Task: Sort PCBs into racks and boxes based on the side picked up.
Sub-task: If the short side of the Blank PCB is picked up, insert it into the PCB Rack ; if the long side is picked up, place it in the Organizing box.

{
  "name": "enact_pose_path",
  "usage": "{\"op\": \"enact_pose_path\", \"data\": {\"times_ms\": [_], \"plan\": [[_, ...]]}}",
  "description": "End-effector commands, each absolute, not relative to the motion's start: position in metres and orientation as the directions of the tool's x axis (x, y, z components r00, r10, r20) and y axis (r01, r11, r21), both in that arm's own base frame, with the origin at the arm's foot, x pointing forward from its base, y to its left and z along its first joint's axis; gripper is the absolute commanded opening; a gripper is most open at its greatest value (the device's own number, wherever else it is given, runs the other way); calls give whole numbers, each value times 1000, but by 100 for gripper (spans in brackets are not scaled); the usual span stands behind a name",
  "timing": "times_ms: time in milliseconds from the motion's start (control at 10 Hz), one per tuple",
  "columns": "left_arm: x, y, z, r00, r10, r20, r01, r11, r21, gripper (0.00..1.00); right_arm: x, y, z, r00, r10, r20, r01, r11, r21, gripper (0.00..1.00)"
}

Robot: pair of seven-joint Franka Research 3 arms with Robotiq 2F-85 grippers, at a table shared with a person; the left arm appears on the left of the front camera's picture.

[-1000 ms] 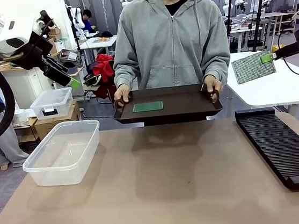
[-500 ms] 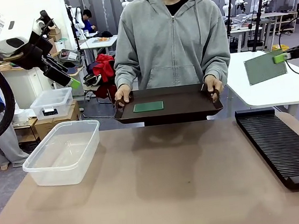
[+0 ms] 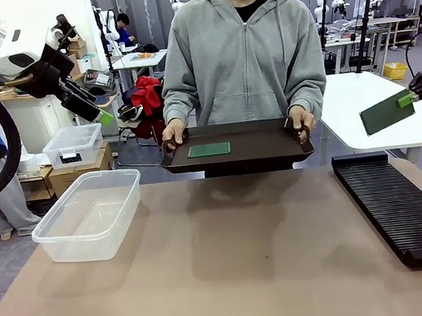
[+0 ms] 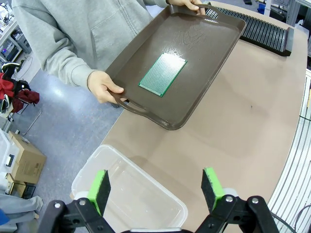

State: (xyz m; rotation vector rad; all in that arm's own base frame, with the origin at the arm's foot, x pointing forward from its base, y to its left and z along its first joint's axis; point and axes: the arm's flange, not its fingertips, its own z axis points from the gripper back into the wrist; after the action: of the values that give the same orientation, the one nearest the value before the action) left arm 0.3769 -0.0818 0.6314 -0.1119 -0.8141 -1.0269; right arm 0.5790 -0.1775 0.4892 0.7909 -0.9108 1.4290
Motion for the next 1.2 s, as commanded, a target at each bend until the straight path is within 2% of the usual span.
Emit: {"op": "enact_pose_path", "data": {"times_ms": [0, 300, 500, 600, 700, 900, 1000, 1100], "plan": [[376, -82, 630, 260, -718, 645, 798, 536, 275, 100, 591, -174, 469, -38, 547, 836, -990, 91, -105, 2], [376, -82, 630, 260, -718, 645, 798, 536, 275, 100, 605, -184, 439, 68, 596, 800, -993, 115, -1, 2], [376, -82, 630, 260, -718, 645, 798, 536, 275, 100, 615, -183, 438, 196, 504, 841, -971, 218, 96, 2], [376, -82, 630, 260, -718, 645, 798, 536, 275, 100, 605, -168, 457, 252, 414, 875, -961, 214, 175, 2], [376, -82, 630, 260, -718, 645, 798, 536, 275, 100, 607, -187, 424, 126, 564, 816, -986, 165, 38, 2], [376, -82, 630, 260, -718, 645, 798, 536, 275, 100, 607, -187, 424, 126, 564, 816, -986, 165, 38, 2], [376, -82, 630, 260, -718, 645, 798, 536, 275, 100, 606, -182, 431, 173, 528, 831, -980, 178, 90, 2], [376, -82, 630, 260, -718, 645, 798, 536, 275, 100, 612, -184, 428, 141, 533, 834, -989, 113, 95, 2]]}}
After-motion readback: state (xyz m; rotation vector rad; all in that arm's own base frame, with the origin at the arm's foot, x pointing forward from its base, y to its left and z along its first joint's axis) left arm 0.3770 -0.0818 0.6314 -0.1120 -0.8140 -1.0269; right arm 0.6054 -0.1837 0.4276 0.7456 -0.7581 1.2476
